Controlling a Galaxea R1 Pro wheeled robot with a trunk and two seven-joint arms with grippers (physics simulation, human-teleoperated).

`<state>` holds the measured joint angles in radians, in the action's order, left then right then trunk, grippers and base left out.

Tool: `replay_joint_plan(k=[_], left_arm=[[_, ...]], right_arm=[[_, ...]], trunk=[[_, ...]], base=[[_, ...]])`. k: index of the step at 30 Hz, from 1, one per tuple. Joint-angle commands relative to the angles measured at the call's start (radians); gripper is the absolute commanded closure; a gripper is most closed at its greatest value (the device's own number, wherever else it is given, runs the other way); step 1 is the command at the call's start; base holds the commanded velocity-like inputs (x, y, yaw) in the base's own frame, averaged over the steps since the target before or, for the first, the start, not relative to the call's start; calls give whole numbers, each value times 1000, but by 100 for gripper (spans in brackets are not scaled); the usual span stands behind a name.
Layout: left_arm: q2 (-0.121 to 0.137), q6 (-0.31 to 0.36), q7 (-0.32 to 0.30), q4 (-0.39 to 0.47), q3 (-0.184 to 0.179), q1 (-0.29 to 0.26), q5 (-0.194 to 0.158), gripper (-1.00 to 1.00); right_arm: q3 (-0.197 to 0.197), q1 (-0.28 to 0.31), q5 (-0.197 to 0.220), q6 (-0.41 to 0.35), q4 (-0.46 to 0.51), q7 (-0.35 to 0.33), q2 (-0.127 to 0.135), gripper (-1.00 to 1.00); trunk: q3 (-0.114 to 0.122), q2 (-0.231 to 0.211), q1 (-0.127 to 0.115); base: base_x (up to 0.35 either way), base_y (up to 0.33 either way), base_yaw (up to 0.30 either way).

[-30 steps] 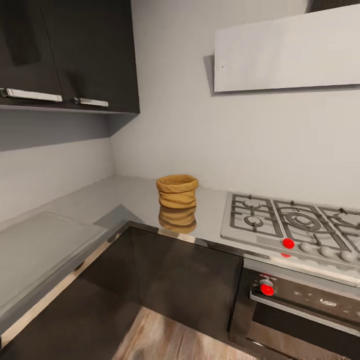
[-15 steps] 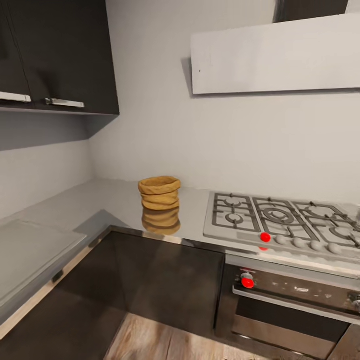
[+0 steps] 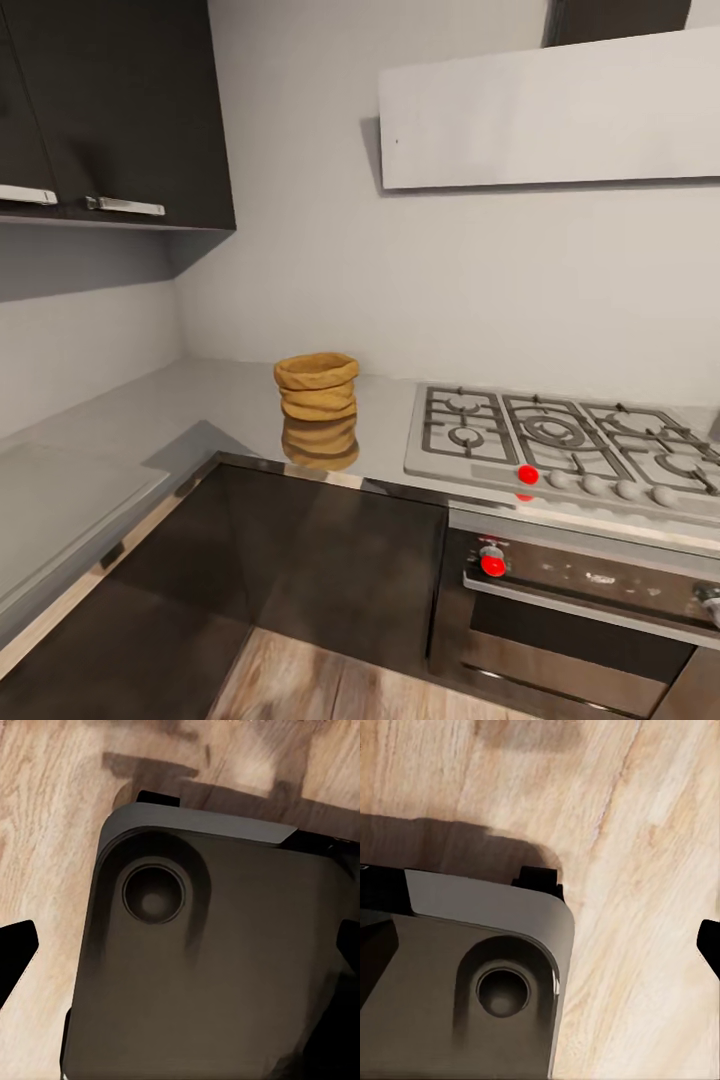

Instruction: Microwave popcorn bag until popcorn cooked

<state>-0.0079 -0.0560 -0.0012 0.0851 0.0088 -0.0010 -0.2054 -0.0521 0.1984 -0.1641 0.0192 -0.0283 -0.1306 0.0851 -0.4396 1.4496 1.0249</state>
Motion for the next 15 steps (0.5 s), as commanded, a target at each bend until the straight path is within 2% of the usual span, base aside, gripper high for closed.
replay_joint_plan(k=[1, 12, 15], left_arm=[[1, -2, 0, 0, 0, 0, -6, -100], [4, -2, 0, 0, 0, 0, -6, -100], [4, -2, 0, 1, 0, 0, -6, -100]], right_arm=[[-6, 1, -19, 4, -3, -1, -1, -100], [-7, 2, -25, 7, -3, -1, 3, -100], [-7, 1, -25, 7, -3, -1, 3, -100]], trunk=[[-1, 1, 0], [-1, 1, 0], [-1, 1, 0]], base=[[209, 0, 0], [256, 0, 0], [149, 0, 0]])
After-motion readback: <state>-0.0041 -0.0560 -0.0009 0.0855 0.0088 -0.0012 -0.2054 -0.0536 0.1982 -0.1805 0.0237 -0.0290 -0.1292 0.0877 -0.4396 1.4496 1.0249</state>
